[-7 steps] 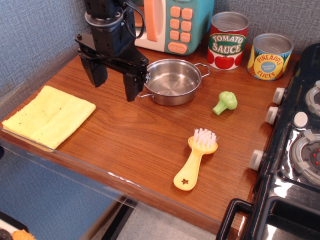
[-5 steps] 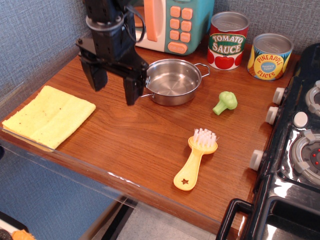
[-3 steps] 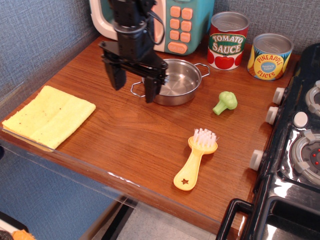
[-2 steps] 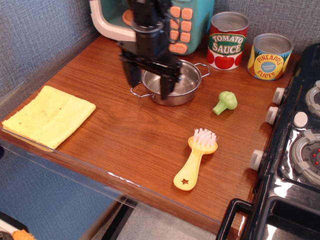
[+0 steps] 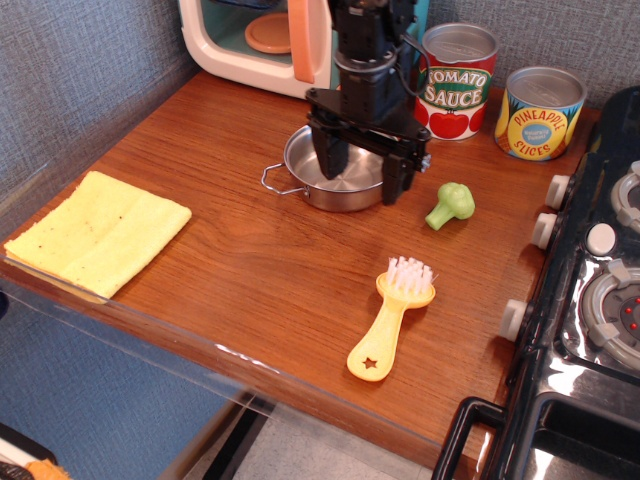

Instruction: Move the pot to the front of the table

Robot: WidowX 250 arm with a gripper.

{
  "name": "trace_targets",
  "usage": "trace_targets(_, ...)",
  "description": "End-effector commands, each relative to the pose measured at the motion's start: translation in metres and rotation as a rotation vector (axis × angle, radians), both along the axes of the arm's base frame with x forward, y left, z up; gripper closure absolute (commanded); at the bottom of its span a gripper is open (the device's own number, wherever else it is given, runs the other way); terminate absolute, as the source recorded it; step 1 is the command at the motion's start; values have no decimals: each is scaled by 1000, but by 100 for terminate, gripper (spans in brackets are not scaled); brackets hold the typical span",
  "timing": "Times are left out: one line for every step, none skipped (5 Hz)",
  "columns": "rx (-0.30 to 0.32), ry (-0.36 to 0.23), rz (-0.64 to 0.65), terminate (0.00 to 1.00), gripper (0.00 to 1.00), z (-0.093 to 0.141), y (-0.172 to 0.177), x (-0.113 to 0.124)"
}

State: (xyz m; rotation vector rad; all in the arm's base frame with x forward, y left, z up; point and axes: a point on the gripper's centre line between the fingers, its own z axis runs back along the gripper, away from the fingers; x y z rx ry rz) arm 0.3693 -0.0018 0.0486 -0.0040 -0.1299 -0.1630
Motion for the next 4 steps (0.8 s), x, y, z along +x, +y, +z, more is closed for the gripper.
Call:
trace_targets(28,-19,-13,0,0,1,-4,13)
trace_targets(44,7,4,0,0,-9,3,15)
trace_targets(49,10,18,0,0,-10,5,15)
trace_targets(55,15,18,0,100,-13,7,13)
